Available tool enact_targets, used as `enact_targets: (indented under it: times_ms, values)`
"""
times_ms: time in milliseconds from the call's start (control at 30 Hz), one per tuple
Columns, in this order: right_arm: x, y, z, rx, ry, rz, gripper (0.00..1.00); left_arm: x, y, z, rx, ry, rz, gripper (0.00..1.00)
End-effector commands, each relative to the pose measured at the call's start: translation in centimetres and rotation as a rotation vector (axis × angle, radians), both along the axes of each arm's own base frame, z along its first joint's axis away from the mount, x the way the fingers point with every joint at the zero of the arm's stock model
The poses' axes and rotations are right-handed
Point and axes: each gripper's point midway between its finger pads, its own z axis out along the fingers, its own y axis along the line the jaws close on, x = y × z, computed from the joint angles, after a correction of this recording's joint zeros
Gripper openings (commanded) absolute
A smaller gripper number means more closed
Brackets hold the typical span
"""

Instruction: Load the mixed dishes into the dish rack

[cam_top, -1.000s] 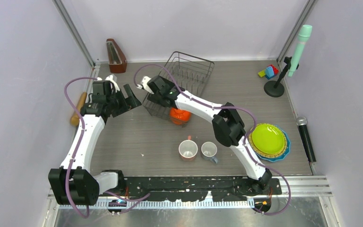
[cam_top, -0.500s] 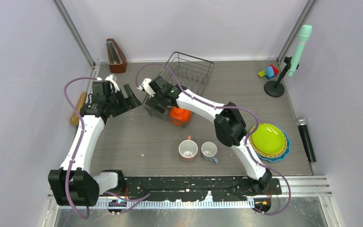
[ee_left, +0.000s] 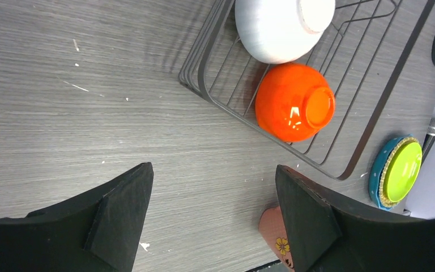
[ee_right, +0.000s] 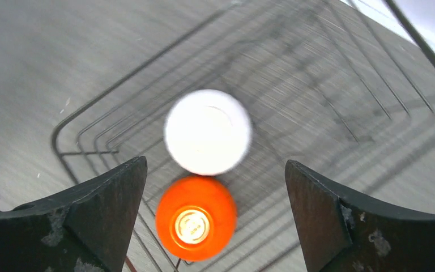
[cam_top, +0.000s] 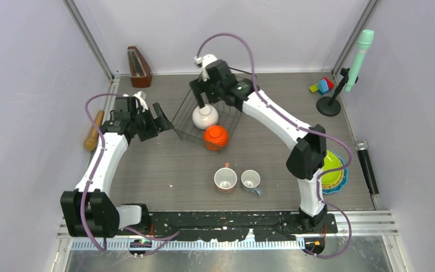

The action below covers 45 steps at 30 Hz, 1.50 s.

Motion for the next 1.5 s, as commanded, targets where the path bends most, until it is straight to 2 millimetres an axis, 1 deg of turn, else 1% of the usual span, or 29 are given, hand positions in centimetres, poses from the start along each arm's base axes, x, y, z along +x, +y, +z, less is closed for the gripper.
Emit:
enact_targets:
  times_ms: [0, 33, 67, 100, 133, 167, 200, 233, 267, 300, 333, 367, 400, 433, 467, 533, 633, 667, 700, 733, 767, 867, 933, 1033, 1133, 1200, 1333, 1400, 1467]
  values:
    - [0.4, -6.5, 2.6, 0.158, 0.094, -0.344, 0.98, 1.0, -1.2, 0.3, -0.036, -0.006, -0.038, 0.81]
    - [0.1, -8.7, 2.8, 0.170, 0.106, -0.424, 0.98, 1.1, -1.5, 0.4, -0.038, -0.007, -0.040, 0.81]
    - [-0.3, -10.2, 4.0, 0.197, 0.099, -0.459, 0.99, 1.1, -1.8, 0.5, -0.035, -0.009, -0.043, 0.81]
    - [-0.5, -12.2, 2.6, 0.200, 0.145, -0.529, 0.99, 1.2, -2.2, 0.5, -0.029, -0.013, -0.043, 0.81]
    - [-1.2, -13.5, 3.6, 0.234, 0.149, -0.550, 0.99, 1.2, -2.6, 0.4, -0.021, -0.011, -0.039, 0.81]
    - [-1.6, -15.3, 1.7, 0.249, 0.220, -0.593, 0.99, 1.3, -2.9, 0.2, -0.014, -0.010, -0.030, 0.82]
    - [-1.7, -17.7, 2.7, 0.292, 0.220, -0.636, 0.99, 1.3, -3.2, 0.1, -0.016, -0.005, -0.013, 0.82]
    - [-2.6, -18.6, 1.0, 0.294, 0.274, -0.660, 0.99, 1.4, -3.4, -0.3, -0.021, 0.005, 0.010, 0.82]
    - [-3.0, -20.5, 1.9, 0.317, 0.252, -0.693, 0.99, 1.6, -3.5, -0.4, -0.037, 0.006, 0.037, 0.81]
    - [-3.9, -21.6, 0.4, 0.285, 0.267, -0.716, 0.99, 1.7, -3.8, -0.7, -0.061, 0.011, 0.061, 0.81]
    - [-4.5, -22.8, 1.5, 0.304, 0.227, -0.732, 0.99, 1.9, -4.0, -1.0, -0.086, 0.015, 0.090, 0.80]
    - [-5.3, -24.1, 0.0, 0.261, 0.224, -0.769, 0.99, 1.9, -4.3, -1.6, -0.115, 0.025, 0.117, 0.80]
    - [-5.8, -25.3, 1.1, 0.272, 0.177, -0.797, 0.99, 2.1, -4.8, -1.6, -0.141, 0.015, 0.132, 0.79]
    - [-6.5, -26.0, 0.0, 0.252, 0.185, -0.820, 0.99, 2.4, -5.1, -1.9, -0.157, 0.015, 0.173, 0.76]
    - [-7.2, -27.2, 0.1, 0.258, 0.168, -0.859, 1.00, 2.5, -5.5, -2.1, -0.168, 0.027, 0.211, 0.75]
    - [-8.2, -29.0, 0.2, 0.278, 0.163, -0.921, 1.00, 2.6, -6.8, -2.5, -0.182, 0.039, 0.250, 0.74]
    - [-9.5, -31.7, 0.5, 0.299, 0.163, -1.016, 1.00, 2.6, -8.0, -3.6, -0.181, 0.097, 0.309, 0.72]
    - [-10.1, -32.9, 0.7, 0.300, 0.157, -1.049, 1.00, 2.7, -8.0, -4.0, -0.157, 0.107, 0.338, 0.72]
    - [-10.6, -33.4, 1.1, 0.310, 0.144, -1.061, 1.00, 2.7, -8.0, -4.3, -0.146, 0.125, 0.364, 0.72]
    - [-11.0, -34.2, 0.9, 0.298, 0.145, -1.079, 1.00, 2.7, -8.1, -5.1, -0.126, 0.146, 0.376, 0.71]
    - [-11.4, -34.6, 1.3, 0.307, 0.132, -1.085, 1.00, 2.8, -8.1, -5.5, -0.117, 0.157, 0.388, 0.68]
    - [-12.5, -35.6, 1.0, 0.297, 0.120, -1.120, 1.00, 3.0, -8.5, -6.6, -0.118, 0.190, 0.392, 0.65]
    - [-13.1, -36.3, 0.8, 0.290, 0.114, -1.155, 1.00, 3.1, -8.5, -7.2, -0.112, 0.206, 0.403, 0.53]
    - [-14.1, -36.9, 0.0, 0.285, 0.133, -1.195, 1.00, 3.1, -7.8, -7.7, -0.086, 0.214, 0.432, 0.29]
    - [-14.9, -37.5, -0.9, 0.268, 0.167, -1.226, 1.00, 3.0, -6.4, -7.8, -0.046, 0.212, 0.463, 0.09]
    - [-15.6, -38.0, -1.5, 0.257, 0.189, -1.256, 1.00, 3.1, -5.3, -7.7, -0.035, 0.209, 0.481, 0.00]
    - [-16.8, -38.9, -2.9, 0.241, 0.243, -1.311, 1.00, 3.2, -2.6, -7.8, -0.029, 0.217, 0.526, 0.00]
    - [-17.5, -40.2, -3.6, 0.241, 0.267, -1.375, 1.00, 3.3, -1.3, -7.6, -0.014, 0.209, 0.541, 0.00]
    - [-18.0, -40.9, -4.4, 0.262, 0.303, -1.418, 1.00, 3.4, -0.5, -7.1, 0.000, 0.191, 0.550, 0.01]
